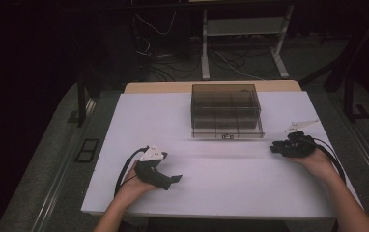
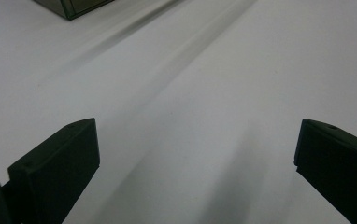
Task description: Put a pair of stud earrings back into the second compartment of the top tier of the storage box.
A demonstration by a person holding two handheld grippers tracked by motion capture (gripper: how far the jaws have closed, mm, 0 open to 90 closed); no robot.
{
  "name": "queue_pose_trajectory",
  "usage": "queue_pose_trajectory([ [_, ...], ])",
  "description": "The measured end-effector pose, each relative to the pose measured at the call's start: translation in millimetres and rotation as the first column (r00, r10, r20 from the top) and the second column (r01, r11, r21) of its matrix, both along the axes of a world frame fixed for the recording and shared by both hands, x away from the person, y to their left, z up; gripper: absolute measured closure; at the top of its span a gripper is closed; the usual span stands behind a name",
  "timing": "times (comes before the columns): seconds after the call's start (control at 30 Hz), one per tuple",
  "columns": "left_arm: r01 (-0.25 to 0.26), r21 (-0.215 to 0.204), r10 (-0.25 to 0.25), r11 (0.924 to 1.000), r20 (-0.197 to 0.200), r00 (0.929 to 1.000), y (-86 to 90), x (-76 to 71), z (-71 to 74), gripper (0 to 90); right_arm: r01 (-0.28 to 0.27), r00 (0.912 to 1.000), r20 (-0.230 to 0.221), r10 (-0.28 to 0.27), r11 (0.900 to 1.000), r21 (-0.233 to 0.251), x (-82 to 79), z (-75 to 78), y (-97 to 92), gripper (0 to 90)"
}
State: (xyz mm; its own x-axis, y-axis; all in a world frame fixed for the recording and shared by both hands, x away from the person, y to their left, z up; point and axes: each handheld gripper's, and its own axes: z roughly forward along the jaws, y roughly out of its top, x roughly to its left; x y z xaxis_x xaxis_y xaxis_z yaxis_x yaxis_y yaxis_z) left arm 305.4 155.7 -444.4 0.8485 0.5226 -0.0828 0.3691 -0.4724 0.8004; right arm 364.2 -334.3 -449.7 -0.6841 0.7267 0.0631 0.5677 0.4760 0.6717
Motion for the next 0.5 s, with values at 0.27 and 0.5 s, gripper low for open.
queue_pose_trajectory([
  [0.27, -0.003, -0.002, 0.003, 1.0, -0.001, 1.0, 0.0, -0.2, 0.1, 0.0, -0.009, 0.9998, 0.015, 0.01, 0.9998, -0.016, -0.8, -0.8, 0.4, 71.9],
  [0.5, -0.005, -0.006, 0.005, 1.0, -0.002, 1.0, 0.1, -0.4, 0.4, 0.0, -0.013, 0.9998, 0.014, 0.013, 0.9998, -0.013, -0.8, -1.0, -0.4, 74.7],
])
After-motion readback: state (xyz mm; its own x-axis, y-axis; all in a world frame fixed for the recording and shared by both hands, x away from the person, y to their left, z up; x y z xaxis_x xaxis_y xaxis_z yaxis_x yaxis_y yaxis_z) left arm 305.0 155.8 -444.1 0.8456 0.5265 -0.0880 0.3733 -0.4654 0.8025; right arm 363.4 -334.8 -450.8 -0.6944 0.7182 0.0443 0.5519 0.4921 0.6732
